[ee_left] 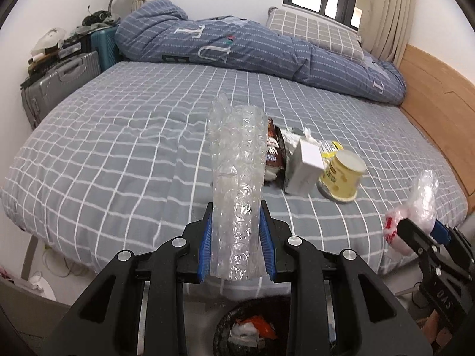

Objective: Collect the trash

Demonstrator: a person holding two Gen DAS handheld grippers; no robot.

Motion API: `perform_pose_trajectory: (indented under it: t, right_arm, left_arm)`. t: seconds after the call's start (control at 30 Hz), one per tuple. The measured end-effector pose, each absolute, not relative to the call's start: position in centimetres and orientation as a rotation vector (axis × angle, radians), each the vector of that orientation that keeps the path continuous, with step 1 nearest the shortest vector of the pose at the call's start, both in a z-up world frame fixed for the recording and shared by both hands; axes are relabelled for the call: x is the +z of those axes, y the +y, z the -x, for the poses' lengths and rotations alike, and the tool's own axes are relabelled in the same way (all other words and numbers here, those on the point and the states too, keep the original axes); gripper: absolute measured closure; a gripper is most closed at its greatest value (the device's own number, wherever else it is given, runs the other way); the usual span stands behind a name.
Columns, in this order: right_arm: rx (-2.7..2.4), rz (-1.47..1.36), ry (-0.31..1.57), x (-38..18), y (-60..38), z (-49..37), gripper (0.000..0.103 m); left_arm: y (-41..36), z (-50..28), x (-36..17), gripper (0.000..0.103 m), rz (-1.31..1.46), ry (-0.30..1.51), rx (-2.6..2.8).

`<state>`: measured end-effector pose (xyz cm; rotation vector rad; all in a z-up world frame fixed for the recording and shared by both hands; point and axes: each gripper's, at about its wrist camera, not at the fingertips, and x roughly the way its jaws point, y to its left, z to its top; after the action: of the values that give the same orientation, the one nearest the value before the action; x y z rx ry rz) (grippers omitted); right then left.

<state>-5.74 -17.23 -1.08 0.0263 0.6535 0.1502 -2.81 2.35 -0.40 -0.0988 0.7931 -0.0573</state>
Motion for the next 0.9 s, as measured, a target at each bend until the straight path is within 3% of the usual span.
perform_pose_trajectory:
  t: [0.9]
  right_arm:
    - [0.154, -0.014, 0.698, -1.9, -16.8, 13.1, 0.050]
  left_arm:
    - [0.2, 11.5, -3.3, 0.076, 0.093, 0.903, -0.087]
